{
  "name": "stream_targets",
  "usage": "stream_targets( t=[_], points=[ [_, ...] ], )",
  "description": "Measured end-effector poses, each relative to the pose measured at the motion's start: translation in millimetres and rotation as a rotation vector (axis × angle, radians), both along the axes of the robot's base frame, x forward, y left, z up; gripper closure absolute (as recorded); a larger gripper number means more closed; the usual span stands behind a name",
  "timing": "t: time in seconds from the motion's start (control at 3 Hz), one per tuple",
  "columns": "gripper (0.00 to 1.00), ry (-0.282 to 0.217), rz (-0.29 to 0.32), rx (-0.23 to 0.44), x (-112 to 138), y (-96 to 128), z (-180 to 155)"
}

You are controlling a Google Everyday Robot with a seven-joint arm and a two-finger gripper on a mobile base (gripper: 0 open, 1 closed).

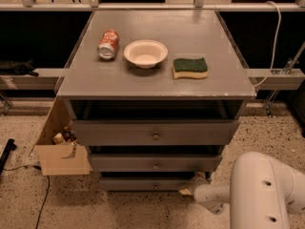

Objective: Open bottom drawer

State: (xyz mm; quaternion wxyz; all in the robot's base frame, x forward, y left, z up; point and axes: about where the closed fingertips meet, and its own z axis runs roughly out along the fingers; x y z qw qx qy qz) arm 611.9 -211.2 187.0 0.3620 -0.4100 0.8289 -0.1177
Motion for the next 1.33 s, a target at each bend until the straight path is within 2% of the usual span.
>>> stream_targets(
  t=[0.33, 0.67, 1.0, 1.33],
  points=[
    [0.0, 0.046, 0.055, -0.02, 3, -1, -5],
    [0.0, 0.049, 0.058, -0.021, 3, -1, -6],
    [0.0, 0.042, 0.042, -0.013, 0, 2, -2],
    [0.0, 0.031, 0.003, 0.039, -23, 26, -9]
  ],
)
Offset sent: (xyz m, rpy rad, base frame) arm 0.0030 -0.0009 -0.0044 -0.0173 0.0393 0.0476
